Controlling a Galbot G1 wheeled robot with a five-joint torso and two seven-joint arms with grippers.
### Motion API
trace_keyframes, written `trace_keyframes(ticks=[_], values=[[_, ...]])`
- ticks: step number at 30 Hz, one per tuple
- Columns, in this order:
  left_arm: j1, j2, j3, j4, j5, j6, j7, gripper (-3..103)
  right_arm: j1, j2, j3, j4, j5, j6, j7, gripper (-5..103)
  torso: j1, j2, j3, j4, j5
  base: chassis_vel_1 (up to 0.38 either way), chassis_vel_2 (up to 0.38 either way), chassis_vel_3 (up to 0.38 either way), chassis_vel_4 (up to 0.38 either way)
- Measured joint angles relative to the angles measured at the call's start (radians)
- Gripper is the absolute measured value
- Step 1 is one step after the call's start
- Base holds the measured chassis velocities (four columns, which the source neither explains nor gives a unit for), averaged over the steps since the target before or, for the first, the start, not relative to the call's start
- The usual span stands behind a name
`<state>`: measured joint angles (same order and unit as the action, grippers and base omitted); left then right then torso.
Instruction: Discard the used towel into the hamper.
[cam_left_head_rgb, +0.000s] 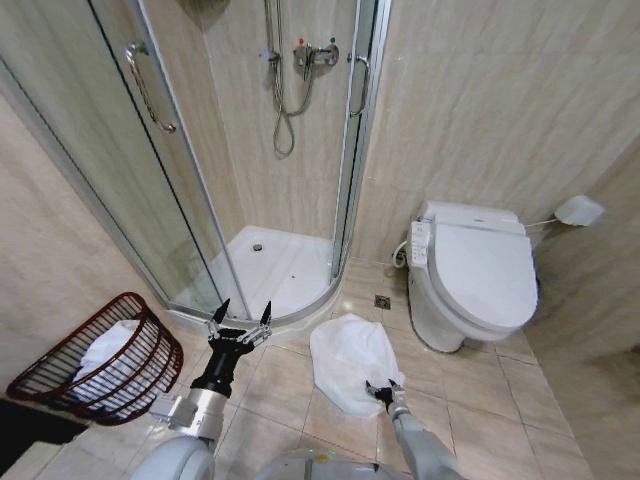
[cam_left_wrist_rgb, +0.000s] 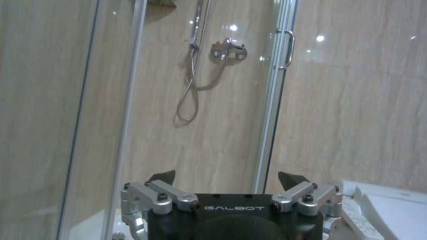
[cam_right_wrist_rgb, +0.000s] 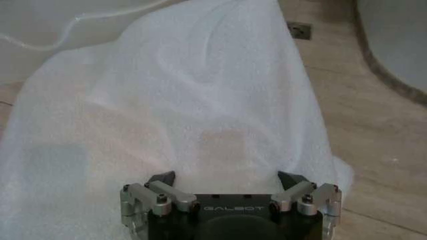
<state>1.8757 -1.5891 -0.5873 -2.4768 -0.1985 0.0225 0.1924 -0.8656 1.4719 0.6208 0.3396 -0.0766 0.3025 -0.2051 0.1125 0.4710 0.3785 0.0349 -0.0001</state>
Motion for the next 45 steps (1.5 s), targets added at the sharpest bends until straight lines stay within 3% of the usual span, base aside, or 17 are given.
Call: trace_keyframes(ticks=[6, 10, 11, 18, 23, 24, 29, 32, 36, 39, 41, 45], values=[[0.0, 0.0, 0.0, 0.0, 0.0, 0.0, 0.0, 100, 0.002, 0.006, 0.001, 0.008, 0.006, -0.001, -0.024, 75, -0.011, -0.031, -0.02, 0.0, -0.0002, 0.0, 0.0, 0.0, 0.0], [0.0, 0.0, 0.0, 0.0, 0.0, 0.0, 0.0, 100, -0.009, 0.008, 0.001, 0.025, 0.006, -0.001, -0.031, 64, -0.017, -0.044, -0.027, 0.0, -0.0002, 0.0, 0.0, 0.0, 0.0], [0.0, 0.0, 0.0, 0.0, 0.0, 0.0, 0.0, 100, -0.009, 0.008, 0.001, 0.025, 0.006, -0.001, -0.031, 64, -0.017, -0.044, -0.027, 0.0, -0.0002, 0.0, 0.0, 0.0, 0.0], [0.0, 0.0, 0.0, 0.0, 0.0, 0.0, 0.0, 100, -0.027, 0.008, 0.002, 0.041, 0.01, -0.001, -0.04, 32, -0.019, -0.047, -0.029, 0.0, 0.0, 0.0, 0.0, 0.0, 0.0], [0.0, 0.0, 0.0, 0.0, 0.0, 0.0, 0.0, 100, -0.035, 0.009, 0.003, 0.048, 0.017, 0.005, -0.042, 20, -0.018, -0.046, -0.028, 0.0001, 0.0001, 0.0, 0.0, 0.0, 0.0], [0.0, 0.0, 0.0, 0.0, 0.0, 0.0, 0.0, 100, -0.043, 0.01, 0.003, 0.059, 0.02, 0.006, -0.044, 13, -0.018, -0.045, -0.027, 0.0001, 0.0001, 0.0, 0.0, 0.0, 0.0], [0.0, 0.0, 0.0, 0.0, 0.0, 0.0, 0.0, 100, -0.082, 0.013, 0.001, 0.124, 0.029, 0.016, -0.055, 8, -0.017, -0.043, -0.026, 0.0, 0.0004, 0.0, 0.0, 0.0, 0.0], [0.0, 0.0, 0.0, 0.0, 0.0, 0.0, 0.0, 100, -0.13, 0.023, 0.006, 0.213, 0.003, 0.124, -0.043, 8, -0.016, -0.042, -0.025, 0.0002, 0.0007, 0.0, 0.0, 0.0, 0.0], [0.0, 0.0, 0.0, 0.0, 0.0, 0.0, 0.0, 100, -0.174, 0.03, 0.012, 0.316, -0.004, 0.19, -0.019, 8, -0.016, -0.041, -0.025, 0.0002, 0.0003, 0.0, 0.0, 0.0, 0.0], [0.0, 0.0, 0.0, 0.0, 0.0, 0.0, 0.0, 100, -0.265, 0.03, 0.018, 0.52, 0.002, 0.226, -0.002, 8, -0.015, -0.039, -0.024, 0.0003, 0.0002, 0.0, 0.0, 0.0, 0.0], [0.0, 0.0, 0.0, 0.0, 0.0, 0.0, 0.0, 100, -0.295, 0.028, 0.019, 0.578, 0.005, 0.231, 0.003, 8, -0.015, -0.039, -0.024, 0.0001, 0.0002, 0.0, 0.0, 0.0, 0.0], [0.0, 0.0, 0.0, 0.0, 0.0, 0.0, 0.0, 100, -0.44, 0.032, 0.034, 0.886, 0.014, 0.215, 0.022, 8, -0.015, -0.038, -0.024, 0.0, -0.0002, 0.0, 0.0, 0.0, 0.0]])
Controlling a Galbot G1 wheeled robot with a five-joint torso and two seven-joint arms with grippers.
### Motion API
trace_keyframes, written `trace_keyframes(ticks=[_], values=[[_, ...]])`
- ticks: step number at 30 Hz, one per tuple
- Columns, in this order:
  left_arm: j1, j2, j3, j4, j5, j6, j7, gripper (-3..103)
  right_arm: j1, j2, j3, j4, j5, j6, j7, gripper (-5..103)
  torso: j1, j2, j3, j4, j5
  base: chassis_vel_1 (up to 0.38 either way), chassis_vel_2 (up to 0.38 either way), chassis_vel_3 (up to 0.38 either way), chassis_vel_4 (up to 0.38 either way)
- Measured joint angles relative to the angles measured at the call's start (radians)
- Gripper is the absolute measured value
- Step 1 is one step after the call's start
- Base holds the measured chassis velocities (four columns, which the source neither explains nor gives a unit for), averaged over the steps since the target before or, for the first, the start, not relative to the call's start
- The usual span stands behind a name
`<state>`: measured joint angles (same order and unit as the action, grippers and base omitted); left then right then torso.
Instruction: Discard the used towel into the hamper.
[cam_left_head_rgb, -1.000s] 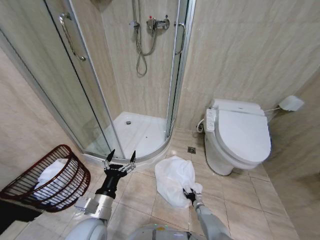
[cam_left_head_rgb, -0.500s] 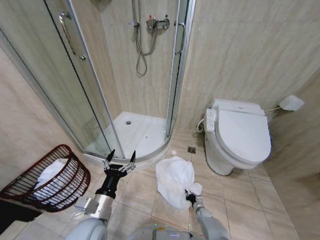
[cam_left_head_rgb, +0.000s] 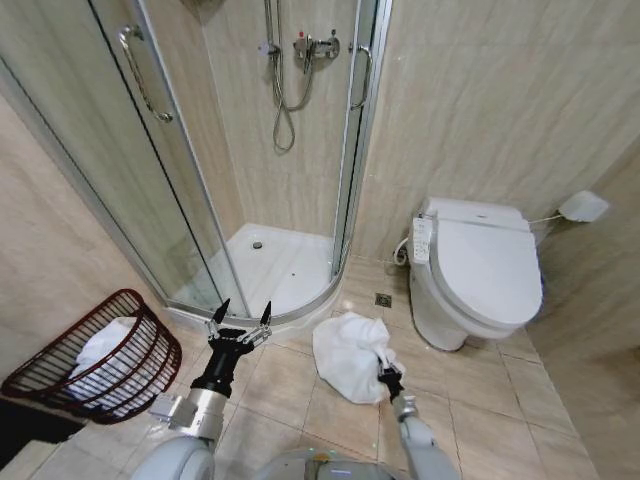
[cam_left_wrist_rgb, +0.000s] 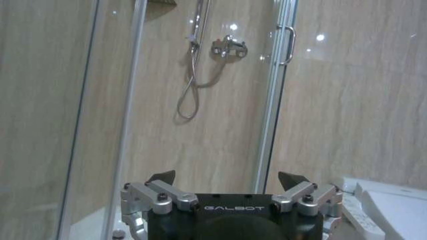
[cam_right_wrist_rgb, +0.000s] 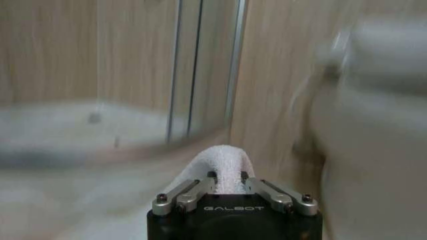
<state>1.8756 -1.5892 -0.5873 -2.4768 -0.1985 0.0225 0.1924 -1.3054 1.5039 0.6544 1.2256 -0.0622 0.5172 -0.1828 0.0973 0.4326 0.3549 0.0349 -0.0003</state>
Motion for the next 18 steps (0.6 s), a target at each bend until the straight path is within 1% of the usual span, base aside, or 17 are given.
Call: trace_keyframes(ticks=[2, 3, 5, 6, 7, 8, 9, 10, 11, 13, 14, 17, 18], values=[[0.0, 0.0, 0.0, 0.0, 0.0, 0.0, 0.0, 100, -0.074, 0.007, 0.009, 0.153, 0.0, -0.022, 0.003, 8, 0.0, 0.0, 0.0, -0.0001, 0.0003, 0.0, 0.0, 0.0, 0.0], [0.0, 0.0, 0.0, 0.0, 0.0, 0.0, 0.0, 100, -0.074, 0.007, 0.009, 0.153, 0.0, -0.022, 0.003, 8, 0.0, 0.0, 0.0, -0.0001, 0.0003, 0.0, 0.0, 0.0, 0.0], [0.0, 0.0, 0.0, 0.0, 0.0, 0.0, 0.0, 100, -0.155, 0.012, 0.024, 0.352, -0.005, -0.037, 0.005, 8, 0.0, 0.001, 0.001, -0.0001, 0.0003, 0.0, 0.0, 0.0, 0.0], [0.0, 0.0, 0.0, 0.0, 0.0, 0.0, 0.0, 100, -0.155, 0.012, 0.024, 0.352, -0.005, -0.037, 0.005, 8, 0.0, 0.001, 0.001, -0.0001, 0.0003, 0.0, 0.0, 0.0, 0.0], [0.0, 0.0, 0.0, 0.0, 0.0, 0.0, 0.0, 100, -0.189, 0.014, 0.032, 0.443, -0.004, -0.045, 0.005, 8, 0.0, 0.001, 0.001, 0.0002, 0.0, 0.0, 0.0, 0.0, 0.0], [0.0, 0.0, 0.0, 0.0, 0.0, 0.0, 0.0, 100, -0.231, 0.016, 0.044, 0.55, 0.003, -0.057, 0.001, 8, 0.001, 0.001, 0.001, 0.0001, 0.0006, 0.0, 0.0, 0.0, 0.0], [0.0, 0.0, 0.0, 0.0, 0.0, 0.0, 0.0, 100, -0.252, 0.017, 0.052, 0.609, 0.009, -0.065, -0.002, 8, 0.001, 0.001, 0.001, 0.0001, 0.0004, 0.0, 0.0, 0.0, 0.0], [0.0, 0.0, 0.0, 0.0, 0.0, 0.0, 0.0, 100, -0.252, 0.017, 0.052, 0.609, 0.009, -0.065, -0.002, 8, 0.001, 0.001, 0.001, 0.0001, 0.0004, 0.0, 0.0, 0.0, 0.0], [0.0, 0.0, 0.0, 0.0, 0.0, 0.0, 0.0, 100, -0.283, 0.017, 0.067, 0.699, 0.019, -0.074, -0.008, 8, 0.001, 0.001, 0.001, 0.0, -0.0001, 0.0, 0.0, 0.0, 0.0], [0.0, 0.0, 0.0, 0.0, 0.0, 0.0, 0.0, 100, -0.326, 0.012, 0.097, 0.822, 0.034, -0.083, -0.016, 8, 0.001, 0.002, 0.001, 0.0, 0.0001, 0.0, 0.0, 0.0, 0.0], [0.0, 0.0, 0.0, 0.0, 0.0, 0.0, 0.0, 100, -0.326, 0.012, 0.097, 0.822, 0.034, -0.083, -0.016, 8, 0.001, 0.002, 0.001, 0.0, 0.0001, 0.0, 0.0, 0.0, 0.0], [0.0, 0.0, 0.0, 0.0, 0.0, 0.0, 0.0, 100, -0.365, -0.002, 0.158, 0.956, 0.064, -0.084, -0.028, 8, 0.001, 0.002, 0.001, -0.0001, 0.0004, 0.0, 0.0, 0.0, 0.0], [0.0, 0.0, 0.0, 0.0, 0.0, 0.0, 0.0, 100, -0.365, -0.002, 0.158, 0.956, 0.064, -0.084, -0.028, 8, 0.001, 0.002, 0.001, -0.0001, 0.0004, 0.0, 0.0, 0.0, 0.0]])
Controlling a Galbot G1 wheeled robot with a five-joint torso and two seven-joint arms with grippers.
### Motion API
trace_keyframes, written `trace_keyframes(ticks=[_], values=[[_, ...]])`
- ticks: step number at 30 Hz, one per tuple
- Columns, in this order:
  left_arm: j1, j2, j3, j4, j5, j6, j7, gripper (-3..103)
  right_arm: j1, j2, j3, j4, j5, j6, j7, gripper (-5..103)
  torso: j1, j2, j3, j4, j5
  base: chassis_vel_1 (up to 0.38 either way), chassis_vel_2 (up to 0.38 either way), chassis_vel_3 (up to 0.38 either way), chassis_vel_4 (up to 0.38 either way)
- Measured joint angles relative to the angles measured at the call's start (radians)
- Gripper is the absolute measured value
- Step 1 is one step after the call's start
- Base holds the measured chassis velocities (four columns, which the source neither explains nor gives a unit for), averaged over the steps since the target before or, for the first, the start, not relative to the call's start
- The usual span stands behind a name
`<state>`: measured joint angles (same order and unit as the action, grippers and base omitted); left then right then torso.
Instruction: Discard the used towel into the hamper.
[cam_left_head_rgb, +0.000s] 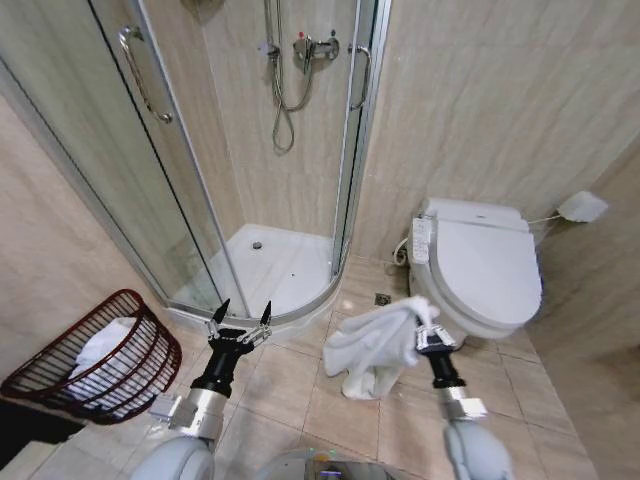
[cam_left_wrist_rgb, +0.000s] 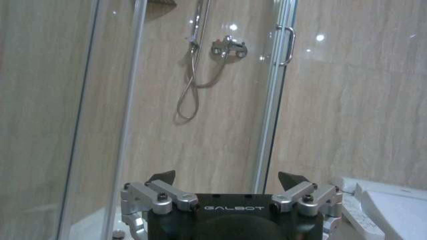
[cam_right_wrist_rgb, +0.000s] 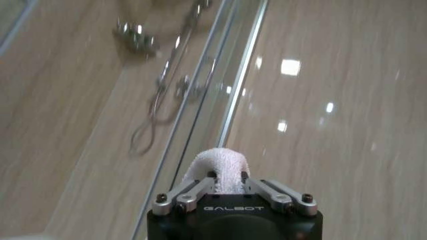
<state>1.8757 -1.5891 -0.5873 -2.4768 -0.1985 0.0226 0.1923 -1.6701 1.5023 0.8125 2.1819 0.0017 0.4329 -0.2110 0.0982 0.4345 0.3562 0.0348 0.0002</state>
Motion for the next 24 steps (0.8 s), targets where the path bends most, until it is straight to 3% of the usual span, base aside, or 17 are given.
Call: trace_keyframes(ticks=[11, 21, 24], values=[[0.0, 0.0, 0.0, 0.0, 0.0, 0.0, 0.0, 100, 0.026, -0.104, 0.136, 0.322, 0.215, -0.108, 0.016, 8, 0.0, 0.001, 0.0, 0.0, -0.0003, 0.0, 0.0, 0.0, 0.0], [0.0, 0.0, 0.0, 0.0, 0.0, 0.0, 0.0, 100, 0.04, -0.188, 0.309, 0.334, 0.432, -0.122, 0.049, 8, 0.001, 0.001, 0.001, -0.0001, 0.0003, 0.0, 0.0, 0.0, 0.0], [0.0, 0.0, 0.0, 0.0, 0.0, 0.0, 0.0, 100, 0.071, -0.242, 0.435, 0.331, 0.514, -0.122, 0.062, 8, 0.005, 0.01, 0.006, 0.0001, -0.0004, 0.0, 0.0, 0.0, 0.0]])
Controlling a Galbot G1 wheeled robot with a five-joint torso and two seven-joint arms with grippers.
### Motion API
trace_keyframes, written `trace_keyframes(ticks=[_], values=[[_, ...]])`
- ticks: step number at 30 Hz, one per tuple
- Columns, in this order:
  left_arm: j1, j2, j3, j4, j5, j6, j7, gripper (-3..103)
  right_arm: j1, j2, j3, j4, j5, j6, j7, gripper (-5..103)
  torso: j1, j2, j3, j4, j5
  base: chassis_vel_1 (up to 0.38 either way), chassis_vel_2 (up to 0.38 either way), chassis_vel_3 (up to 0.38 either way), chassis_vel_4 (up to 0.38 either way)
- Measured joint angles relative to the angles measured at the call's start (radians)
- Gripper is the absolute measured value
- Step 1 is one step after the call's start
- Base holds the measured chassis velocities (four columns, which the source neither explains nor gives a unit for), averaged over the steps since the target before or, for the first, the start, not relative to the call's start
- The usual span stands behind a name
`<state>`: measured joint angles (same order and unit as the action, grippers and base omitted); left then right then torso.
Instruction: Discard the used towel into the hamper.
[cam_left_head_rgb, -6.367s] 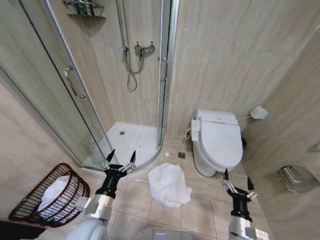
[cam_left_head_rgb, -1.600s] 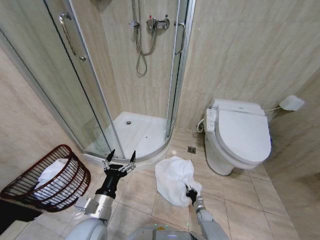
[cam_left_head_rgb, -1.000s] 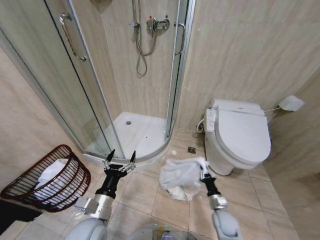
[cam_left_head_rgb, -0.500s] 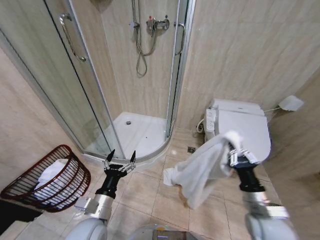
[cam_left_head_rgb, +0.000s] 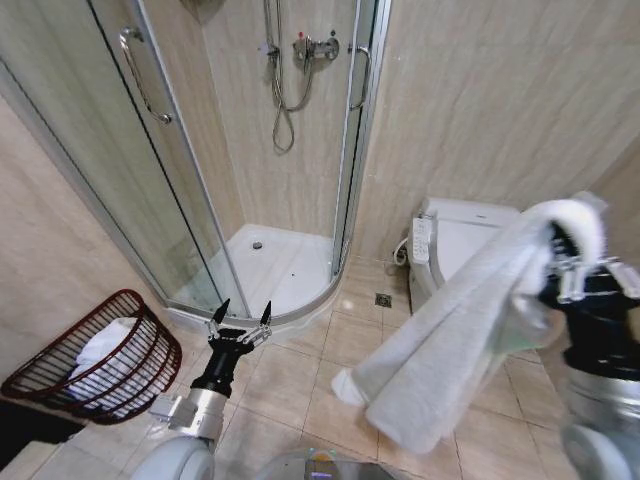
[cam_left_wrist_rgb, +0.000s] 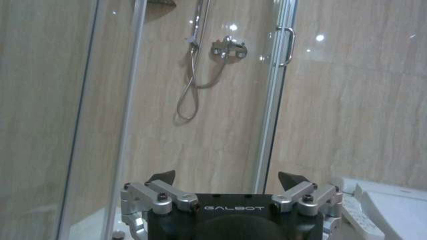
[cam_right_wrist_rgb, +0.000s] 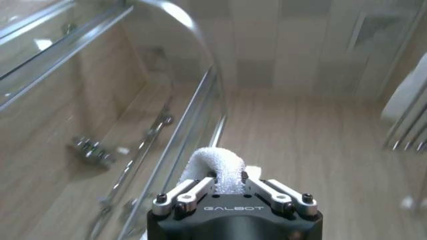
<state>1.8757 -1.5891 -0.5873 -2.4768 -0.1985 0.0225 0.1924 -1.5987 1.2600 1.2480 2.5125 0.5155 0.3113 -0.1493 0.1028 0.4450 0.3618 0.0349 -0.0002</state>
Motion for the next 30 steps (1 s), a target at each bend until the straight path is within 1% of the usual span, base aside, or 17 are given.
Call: trace_keyframes(ticks=[1, 3, 5, 6, 10, 11, 20, 30], values=[[0.0, 0.0, 0.0, 0.0, 0.0, 0.0, 0.0, 100, 0.0, 0.0, 0.0, 0.0, 0.0, 0.0, 0.0, 8, 0.0, 0.0, 0.0, 0.0, 0.0, 0.0, 0.0, 0.0, 0.0], [0.0, 0.0, 0.0, 0.0, 0.0, 0.0, 0.0, 100, 0.013, -0.037, 0.057, -0.003, 0.046, -0.004, 0.019, 8, 0.004, 0.011, 0.007, 0.0001, 0.0002, 0.0, 0.0, 0.0, 0.0], [0.0, 0.0, 0.0, 0.0, 0.0, 0.0, 0.0, 100, 0.02, -0.05, 0.084, -0.004, 0.067, -0.003, 0.024, 8, 0.008, 0.021, 0.013, 0.0, 0.0002, 0.0, 0.0, 0.0, 0.0], [0.0, 0.0, 0.0, 0.0, 0.0, 0.0, 0.0, 100, 0.02, -0.05, 0.084, -0.004, 0.067, -0.003, 0.024, 8, 0.008, 0.021, 0.013, 0.0, 0.0002, 0.0, 0.0, 0.0, 0.0], [0.0, 0.0, 0.0, 0.0, 0.0, 0.0, 0.0, 100, 0.026, -0.055, 0.09, -0.007, 0.085, 0.018, 0.036, 8, 0.017, 0.043, 0.026, 0.0, 0.0004, 0.0, 0.0, 0.0, 0.0], [0.0, 0.0, 0.0, 0.0, 0.0, 0.0, 0.0, 100, 0.026, -0.055, 0.09, -0.007, 0.085, 0.018, 0.036, 8, 0.017, 0.043, 0.026, 0.0, 0.0004, 0.0, 0.0, 0.0, 0.0], [0.0, 0.0, 0.0, 0.0, 0.0, 0.0, 0.0, 100, 0.038, -0.082, 0.123, -0.01, 0.132, 0.018, 0.07, 8, 0.035, 0.088, 0.053, 0.0, 0.0002, 0.0, 0.0, 0.0, 0.0], [0.0, 0.0, 0.0, 0.0, 0.0, 0.0, 0.0, 100, 0.05, -0.08, 0.116, -0.011, 0.138, 0.018, 0.073, 8, 0.052, 0.128, 0.076, 0.0, 0.0002, 0.0, 0.0, 0.0, 0.0]])
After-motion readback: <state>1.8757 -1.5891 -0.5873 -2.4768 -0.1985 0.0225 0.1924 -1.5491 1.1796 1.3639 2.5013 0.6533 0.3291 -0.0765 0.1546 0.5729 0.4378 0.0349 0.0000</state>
